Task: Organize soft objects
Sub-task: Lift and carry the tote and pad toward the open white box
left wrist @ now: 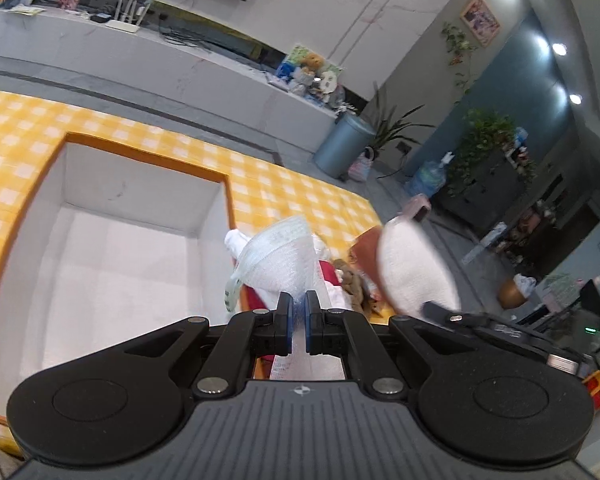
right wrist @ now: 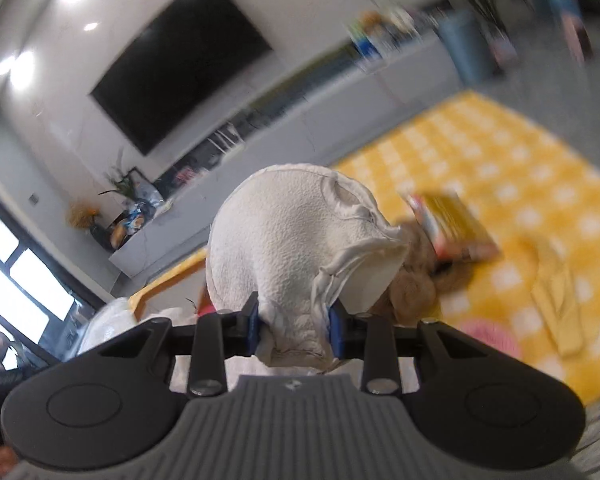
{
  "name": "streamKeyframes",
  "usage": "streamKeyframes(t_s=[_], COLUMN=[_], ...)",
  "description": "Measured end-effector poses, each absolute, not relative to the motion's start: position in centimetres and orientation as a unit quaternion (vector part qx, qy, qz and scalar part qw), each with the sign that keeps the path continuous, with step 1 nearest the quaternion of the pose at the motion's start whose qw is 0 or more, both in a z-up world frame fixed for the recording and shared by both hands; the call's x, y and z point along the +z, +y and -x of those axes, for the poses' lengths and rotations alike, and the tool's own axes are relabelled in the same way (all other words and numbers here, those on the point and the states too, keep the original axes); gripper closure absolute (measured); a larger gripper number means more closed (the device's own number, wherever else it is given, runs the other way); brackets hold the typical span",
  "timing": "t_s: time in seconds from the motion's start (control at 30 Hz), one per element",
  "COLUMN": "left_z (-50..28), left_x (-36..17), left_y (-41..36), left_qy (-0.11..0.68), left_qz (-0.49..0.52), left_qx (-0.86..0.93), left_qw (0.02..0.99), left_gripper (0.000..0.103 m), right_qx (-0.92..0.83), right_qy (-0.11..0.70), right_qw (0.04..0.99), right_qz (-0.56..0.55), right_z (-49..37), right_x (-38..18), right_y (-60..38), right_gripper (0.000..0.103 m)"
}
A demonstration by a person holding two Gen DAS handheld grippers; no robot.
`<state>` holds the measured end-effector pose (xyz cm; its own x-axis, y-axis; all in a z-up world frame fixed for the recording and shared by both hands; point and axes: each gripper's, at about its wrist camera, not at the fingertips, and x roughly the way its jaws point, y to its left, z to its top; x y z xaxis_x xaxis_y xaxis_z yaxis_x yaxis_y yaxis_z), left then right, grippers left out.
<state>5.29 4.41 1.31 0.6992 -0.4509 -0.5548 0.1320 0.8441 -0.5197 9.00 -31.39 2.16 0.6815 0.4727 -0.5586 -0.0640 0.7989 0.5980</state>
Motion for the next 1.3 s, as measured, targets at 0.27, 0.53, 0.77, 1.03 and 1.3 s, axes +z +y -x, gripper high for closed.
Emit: streamKeyframes(t_s=[0.27, 0.53, 0.77, 1.03, 1.3], left_z=[-5.2, -4.4, -4.3, -3.2, -2.2], left_x=[0.5, 0.3, 0.3, 1.3, 3.1], left_y=[4.9, 4.8, 4.6, 5.6, 7.0], left_qy=[0.346, 0.344, 0.347, 0.323, 0.285], left_qz=[0.234, 0.227, 0.229, 0.248, 0.25], left_qx=[-0.189, -0.197, -0.2, -0.202, -0.183], left_qw=[0.889, 0.889, 0.887, 0.891, 0.907], left_gripper=[0.097, 0.097, 0.097, 0.097, 0.101], right_qx=[0.158, 0.057, 0.092, 0.084, 0.146], right_qy=[0.416, 0.471, 0.463, 0.42, 0.308], right_qw=[0.816, 0.825, 0.831, 0.861, 0.875], right_qz=[-0.37, -0.307, -0.294, -0.275, -0.344], right_z=[-10.3, -11.2, -11.3, -9.8, -6.4], right_x=[-2.0, -3.8, -4.0, -2.2, 3.8], right_y=[-33.4, -33.8, -32.7, -33.8, -35.6], right_gripper=[0.067, 0.023, 0.054, 0.096, 0.096])
